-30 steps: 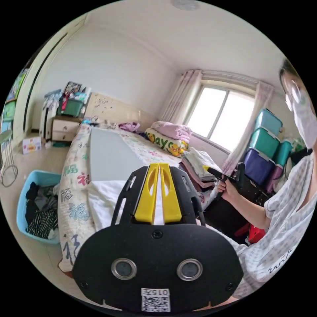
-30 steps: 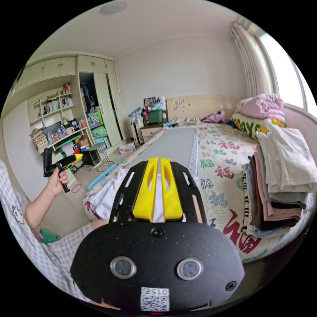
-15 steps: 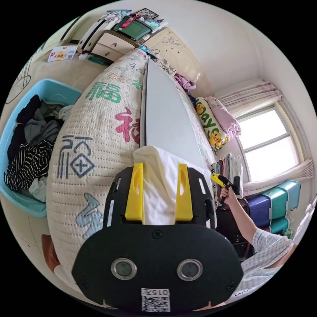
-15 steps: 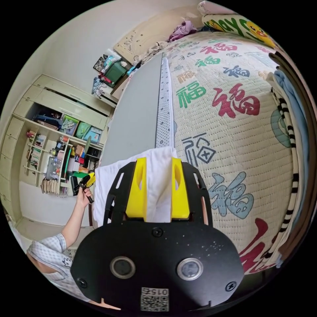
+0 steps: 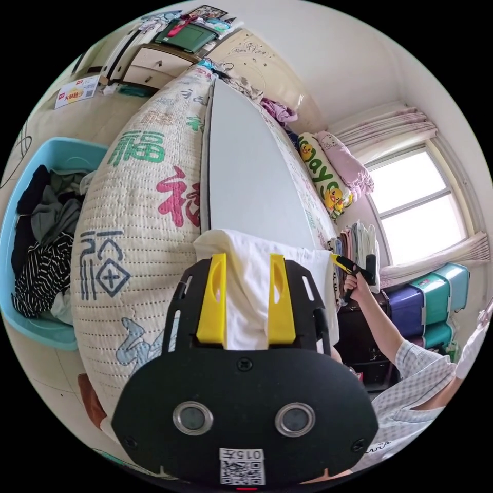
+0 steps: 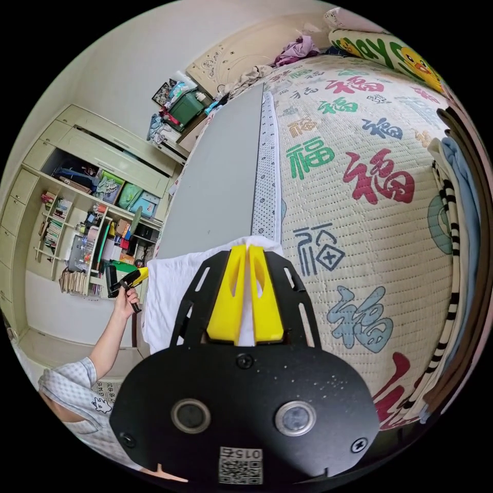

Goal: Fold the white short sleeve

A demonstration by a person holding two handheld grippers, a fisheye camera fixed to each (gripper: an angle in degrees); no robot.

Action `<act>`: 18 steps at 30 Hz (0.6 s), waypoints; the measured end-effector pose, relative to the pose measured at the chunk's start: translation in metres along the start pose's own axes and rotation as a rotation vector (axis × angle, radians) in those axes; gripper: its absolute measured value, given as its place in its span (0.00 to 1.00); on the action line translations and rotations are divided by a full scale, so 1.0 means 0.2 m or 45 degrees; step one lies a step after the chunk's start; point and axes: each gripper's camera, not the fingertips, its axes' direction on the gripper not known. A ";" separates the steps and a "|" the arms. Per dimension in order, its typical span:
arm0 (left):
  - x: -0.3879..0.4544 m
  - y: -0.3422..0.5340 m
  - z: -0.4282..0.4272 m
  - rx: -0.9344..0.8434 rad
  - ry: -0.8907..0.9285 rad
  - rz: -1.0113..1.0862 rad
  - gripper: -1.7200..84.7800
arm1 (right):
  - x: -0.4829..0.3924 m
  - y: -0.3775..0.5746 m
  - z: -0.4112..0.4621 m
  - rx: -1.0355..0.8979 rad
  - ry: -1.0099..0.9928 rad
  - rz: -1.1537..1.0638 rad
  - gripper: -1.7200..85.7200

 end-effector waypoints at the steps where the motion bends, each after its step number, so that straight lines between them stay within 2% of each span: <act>1: 0.00 -0.01 0.00 -0.009 -0.007 0.003 0.13 | -0.03 0.00 0.02 -0.003 0.007 -0.005 0.02; 5: -0.03 -0.08 -0.05 0.006 0.054 0.035 0.03 | -0.13 0.01 0.06 -0.018 0.029 -0.026 0.02; 11: -0.04 -0.20 -0.15 0.062 0.114 0.047 0.01 | -0.25 -0.03 0.10 -0.043 0.061 -0.007 0.02; 18: -0.23 -0.34 -0.10 0.092 0.259 -0.182 0.01 | -0.37 -0.14 0.17 -0.036 0.081 0.101 0.02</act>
